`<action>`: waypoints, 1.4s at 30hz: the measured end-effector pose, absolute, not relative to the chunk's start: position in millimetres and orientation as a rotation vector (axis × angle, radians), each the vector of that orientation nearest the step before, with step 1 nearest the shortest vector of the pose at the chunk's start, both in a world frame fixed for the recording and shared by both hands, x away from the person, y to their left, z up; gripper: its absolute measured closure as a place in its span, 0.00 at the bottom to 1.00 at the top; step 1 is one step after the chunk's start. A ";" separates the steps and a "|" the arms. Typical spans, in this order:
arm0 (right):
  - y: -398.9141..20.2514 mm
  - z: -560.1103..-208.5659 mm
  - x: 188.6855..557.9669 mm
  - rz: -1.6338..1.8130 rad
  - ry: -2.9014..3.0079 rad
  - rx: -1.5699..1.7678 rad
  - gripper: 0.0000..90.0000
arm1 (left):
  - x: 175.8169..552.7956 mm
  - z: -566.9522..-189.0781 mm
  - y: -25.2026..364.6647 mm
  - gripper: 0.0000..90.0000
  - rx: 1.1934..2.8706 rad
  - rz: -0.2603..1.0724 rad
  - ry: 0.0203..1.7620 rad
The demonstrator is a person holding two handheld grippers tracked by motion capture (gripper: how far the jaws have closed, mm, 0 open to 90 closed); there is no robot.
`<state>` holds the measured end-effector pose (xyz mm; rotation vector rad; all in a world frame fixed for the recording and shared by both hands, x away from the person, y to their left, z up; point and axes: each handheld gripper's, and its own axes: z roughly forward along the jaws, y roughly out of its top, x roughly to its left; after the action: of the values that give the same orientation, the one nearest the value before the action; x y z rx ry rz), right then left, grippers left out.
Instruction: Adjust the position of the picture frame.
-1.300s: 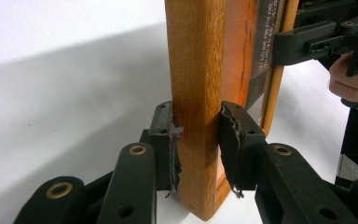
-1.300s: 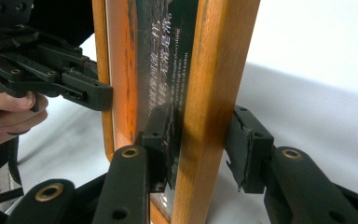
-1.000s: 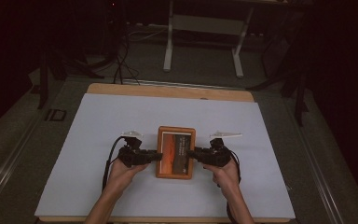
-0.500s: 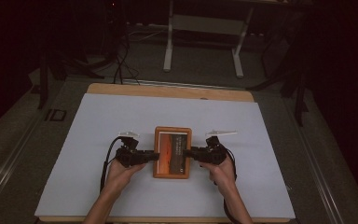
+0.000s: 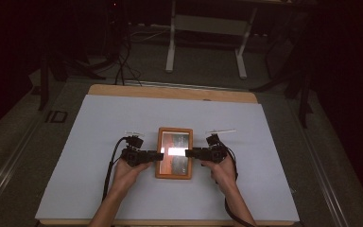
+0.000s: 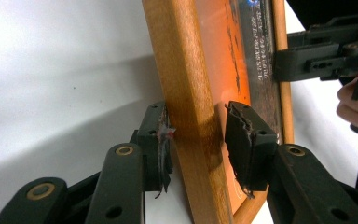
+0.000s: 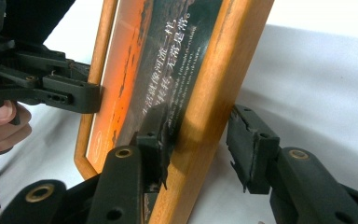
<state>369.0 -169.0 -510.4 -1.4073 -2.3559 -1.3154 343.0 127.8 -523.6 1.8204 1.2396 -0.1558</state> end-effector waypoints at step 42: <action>-163.5 -494.5 354.4 -1.274 -2.736 -1.327 0.46 | 318.1 -509.8 136.3 0.50 1.846 0.178 1.182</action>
<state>354.4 -163.5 -494.5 -1.3269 -2.7361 -1.2736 318.1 136.3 -509.8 1.8465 1.1821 0.1780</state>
